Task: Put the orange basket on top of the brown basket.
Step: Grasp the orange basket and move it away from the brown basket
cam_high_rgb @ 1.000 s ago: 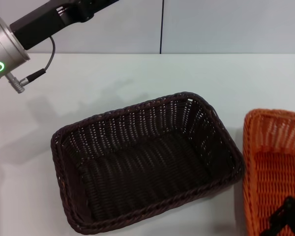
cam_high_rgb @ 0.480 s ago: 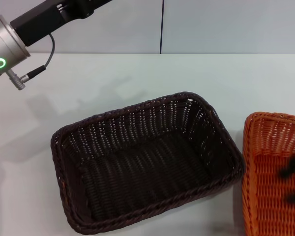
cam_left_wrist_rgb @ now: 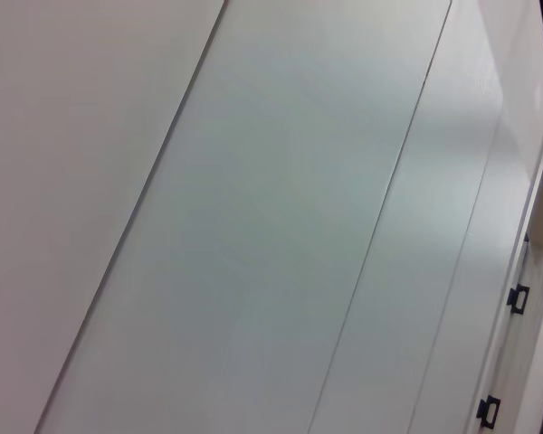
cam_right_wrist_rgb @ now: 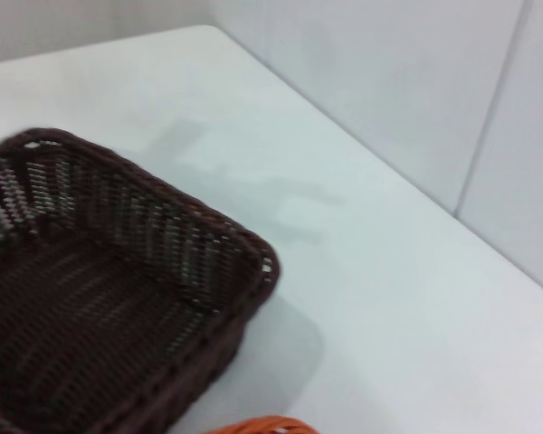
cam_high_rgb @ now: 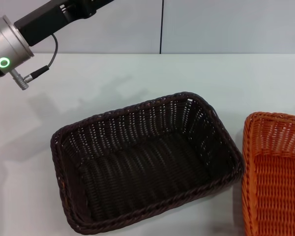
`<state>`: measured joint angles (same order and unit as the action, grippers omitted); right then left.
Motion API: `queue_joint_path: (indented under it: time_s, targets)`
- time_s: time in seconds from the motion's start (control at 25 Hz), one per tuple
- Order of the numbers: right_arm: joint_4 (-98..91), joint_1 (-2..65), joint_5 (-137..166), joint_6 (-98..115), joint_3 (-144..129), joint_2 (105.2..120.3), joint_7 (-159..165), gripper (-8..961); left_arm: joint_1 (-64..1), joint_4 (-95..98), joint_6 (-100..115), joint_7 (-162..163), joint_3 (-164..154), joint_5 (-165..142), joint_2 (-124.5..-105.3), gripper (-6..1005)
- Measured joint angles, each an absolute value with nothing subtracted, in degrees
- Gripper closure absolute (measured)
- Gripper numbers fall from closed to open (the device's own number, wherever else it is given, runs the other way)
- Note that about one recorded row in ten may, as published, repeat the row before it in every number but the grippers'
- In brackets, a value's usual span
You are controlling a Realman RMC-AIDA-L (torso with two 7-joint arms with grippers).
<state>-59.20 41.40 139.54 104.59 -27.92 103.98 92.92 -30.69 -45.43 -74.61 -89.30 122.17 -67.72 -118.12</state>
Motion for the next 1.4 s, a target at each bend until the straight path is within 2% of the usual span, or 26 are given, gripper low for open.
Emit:
queue_joint_path:
  time_s: [0.48,0.8,1.28,1.4]
  targets:
    - [-51.51,40.98,141.27,93.81,-39.19,104.34,92.27,211,-31.19,-43.59,-73.32,-89.79,122.19,-67.67,-118.12,139]
    - [-46.30,41.48,142.79,89.35,-41.84,104.58,91.30,259,-32.27,-42.28,-73.00,-89.98,122.16,-67.93,-118.06,139]
    - [-37.94,42.80,142.51,84.09,-42.01,106.17,84.93,332,-32.85,-41.57,-72.41,-90.09,122.17,-67.98,-118.03,139]
    - [-37.87,42.49,142.68,83.99,-42.00,106.27,84.86,402,-32.69,-41.57,-72.41,-90.09,122.23,-67.98,-118.00,140]
